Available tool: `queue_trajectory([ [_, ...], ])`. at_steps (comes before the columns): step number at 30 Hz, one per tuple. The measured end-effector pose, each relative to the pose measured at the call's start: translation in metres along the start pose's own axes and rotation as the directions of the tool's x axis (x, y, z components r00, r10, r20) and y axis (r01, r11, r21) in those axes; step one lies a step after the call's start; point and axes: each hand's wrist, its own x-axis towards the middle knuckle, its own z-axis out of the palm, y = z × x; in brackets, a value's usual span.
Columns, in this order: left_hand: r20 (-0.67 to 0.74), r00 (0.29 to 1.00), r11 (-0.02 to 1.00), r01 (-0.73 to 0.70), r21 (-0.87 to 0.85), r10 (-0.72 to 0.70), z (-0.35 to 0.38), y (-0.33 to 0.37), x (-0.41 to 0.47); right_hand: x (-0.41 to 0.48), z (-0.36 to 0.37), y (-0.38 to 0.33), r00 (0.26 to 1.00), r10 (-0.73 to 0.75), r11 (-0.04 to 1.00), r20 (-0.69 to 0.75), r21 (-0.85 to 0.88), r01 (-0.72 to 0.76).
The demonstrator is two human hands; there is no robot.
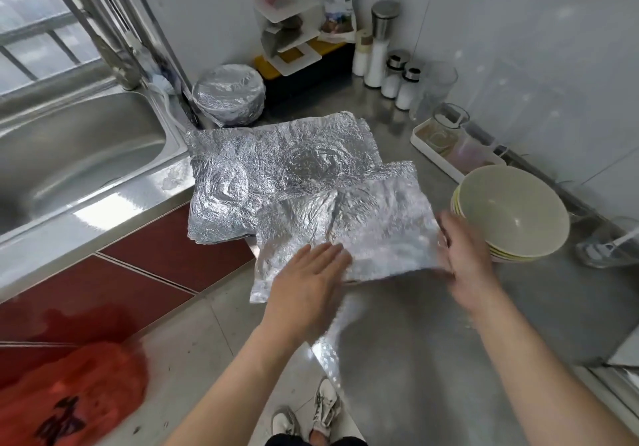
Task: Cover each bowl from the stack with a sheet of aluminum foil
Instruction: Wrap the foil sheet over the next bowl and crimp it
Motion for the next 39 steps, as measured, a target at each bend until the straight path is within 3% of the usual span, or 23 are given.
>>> queue_trajectory([
  [2, -0.213, 0.974, 0.996, 0.066, -0.064, -0.078, -0.024, 0.003, 0.019, -0.004, 0.002, -0.02, 0.99, 0.056, 0.953, 0.132, 0.29, -0.093],
  [3, -0.303, 0.944, 0.991, 0.113, -0.073, -0.13, -0.039, 0.007, 0.031, -0.008, 0.006, -0.028, 0.984, 0.036, 0.952, 0.173, 0.295, -0.087],
  [5, -0.437, 0.84, 0.94, 0.228, -0.253, -0.321, -0.067, 0.017, 0.054, -0.024, 0.018, -0.038, 0.975, -0.071, 0.997, 0.211, 0.055, 0.061],
  [6, -0.462, 0.764, 0.866, 0.249, -0.432, -0.451, -0.078, 0.021, 0.065, -0.034, 0.025, -0.042, 0.953, -0.149, 0.967, 0.264, -0.161, 0.196],
  [7, -0.439, 0.685, 0.745, 0.231, -0.625, -0.581, -0.087, 0.024, 0.075, -0.043, 0.032, -0.047, 0.911, -0.223, 0.861, 0.347, -0.369, 0.351],
  [9, -0.277, 0.551, 0.388, 0.094, -0.917, -0.787, -0.097, 0.03, 0.089, -0.06, 0.048, -0.052, 0.804, -0.295, 0.443, 0.516, -0.671, 0.594],
  [11, -0.019, 0.49, 0.023, 0.002, -1.0, -0.871, -0.092, 0.039, 0.093, -0.076, 0.066, -0.048, 0.702, -0.377, 0.012, 0.604, -0.754, 0.656],
  [12, 0.074, 0.478, -0.062, 0.042, -0.997, -0.875, -0.086, 0.044, 0.089, -0.078, 0.073, -0.041, 0.657, -0.424, -0.111, 0.623, -0.756, 0.646],
  [13, 0.135, 0.47, -0.092, 0.113, -0.989, -0.872, -0.077, 0.048, 0.082, -0.078, 0.077, -0.032, 0.64, -0.454, -0.162, 0.619, -0.764, 0.624],
  [15, 0.266, 0.437, -0.196, 0.2, -0.96, -0.859, -0.055, 0.05, 0.065, -0.071, 0.078, -0.01, 0.677, -0.455, -0.156, 0.579, -0.8, 0.579],
  [17, 0.405, 0.421, -0.344, 0.217, -0.914, -0.812, -0.037, 0.046, 0.049, -0.061, 0.07, 0.01, 0.703, -0.416, -0.192, 0.576, -0.812, 0.552],
  [19, 0.453, 0.387, -0.401, 0.212, -0.891, -0.803, -0.028, 0.039, 0.036, -0.053, 0.06, 0.025, 0.71, -0.373, -0.228, 0.597, -0.801, 0.554],
  [23, 0.388, 0.24, -0.322, 0.272, -0.907, -0.89, -0.022, 0.004, 0.008, -0.046, 0.036, 0.046, 0.703, -0.322, -0.286, 0.635, -0.773, 0.567],
  [26, 0.373, 0.141, -0.323, 0.284, -0.903, -0.917, -0.022, -0.023, -0.005, -0.041, 0.02, 0.055, 0.695, -0.322, -0.279, 0.643, -0.766, 0.579],
  [29, 0.364, 0.134, -0.305, 0.331, -0.893, -0.922, -0.019, -0.032, -0.014, -0.036, 0.012, 0.061, 0.68, -0.333, -0.249, 0.653, -0.756, 0.605],
  [34, 0.432, 0.184, -0.314, 0.452, -0.835, -0.883, -0.015, -0.041, -0.026, -0.027, 0.0, 0.07, 0.686, -0.312, -0.248, 0.657, -0.753, 0.609],
  [35, 0.365, 0.194, -0.211, 0.542, -0.814, -0.911, -0.015, -0.042, -0.028, -0.026, -0.002, 0.071, 0.682, -0.312, -0.249, 0.661, -0.75, 0.613],
  [36, 0.231, 0.244, -0.017, 0.652, -0.758, -0.942, -0.016, -0.043, -0.028, -0.025, -0.004, 0.072, 0.679, -0.312, -0.249, 0.665, -0.746, 0.617],
  [37, 0.071, 0.361, 0.229, 0.718, -0.657, -0.93, -0.019, -0.043, -0.028, -0.024, -0.006, 0.072, 0.674, -0.31, -0.248, 0.671, -0.741, 0.623],
  [39, -0.144, 0.705, 0.696, 0.607, -0.384, -0.694, -0.023, -0.037, -0.024, -0.022, -0.01, 0.071, 0.665, -0.297, -0.255, 0.685, -0.728, 0.636],
])
